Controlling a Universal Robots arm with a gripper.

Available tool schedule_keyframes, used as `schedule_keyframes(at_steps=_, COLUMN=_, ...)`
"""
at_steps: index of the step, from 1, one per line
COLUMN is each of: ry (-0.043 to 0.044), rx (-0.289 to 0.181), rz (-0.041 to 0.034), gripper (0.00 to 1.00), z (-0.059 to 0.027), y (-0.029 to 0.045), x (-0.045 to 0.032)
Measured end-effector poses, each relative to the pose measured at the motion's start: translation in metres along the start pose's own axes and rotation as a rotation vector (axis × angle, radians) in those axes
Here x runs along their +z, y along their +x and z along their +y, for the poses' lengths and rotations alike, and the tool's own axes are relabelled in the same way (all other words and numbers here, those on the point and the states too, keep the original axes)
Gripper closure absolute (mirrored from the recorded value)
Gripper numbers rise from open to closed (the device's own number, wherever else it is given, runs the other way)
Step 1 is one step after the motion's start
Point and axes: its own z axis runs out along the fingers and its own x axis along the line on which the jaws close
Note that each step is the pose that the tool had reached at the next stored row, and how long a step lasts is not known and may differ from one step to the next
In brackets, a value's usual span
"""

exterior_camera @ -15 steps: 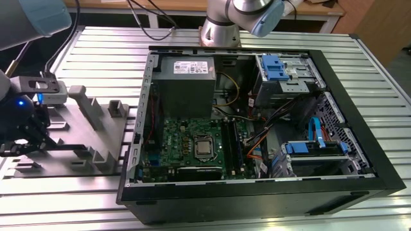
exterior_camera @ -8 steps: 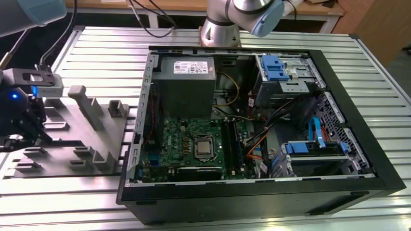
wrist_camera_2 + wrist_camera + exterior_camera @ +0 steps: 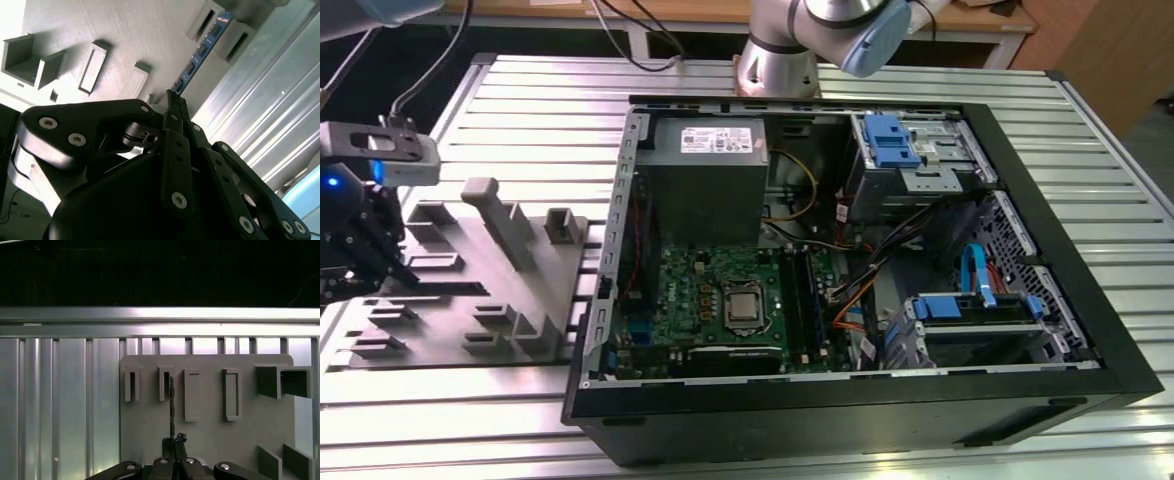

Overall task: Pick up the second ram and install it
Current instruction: 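Pick up the second ram and move it above second insertion slot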

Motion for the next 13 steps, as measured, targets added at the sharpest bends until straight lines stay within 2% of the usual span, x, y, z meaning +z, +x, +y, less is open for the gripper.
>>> schedule_keyframes(at_steps=9, ry=0.0017, rx=0.0, rz=0.0, gripper=0.89, z=0.0001, y=-0.0023, x=-0.0262)
schedule_keyframes(at_steps=13, ry=0.0053, rx=0.0, rz=-0.0001, gripper=0.89, z=0.0001, y=-0.0035, x=-0.0367)
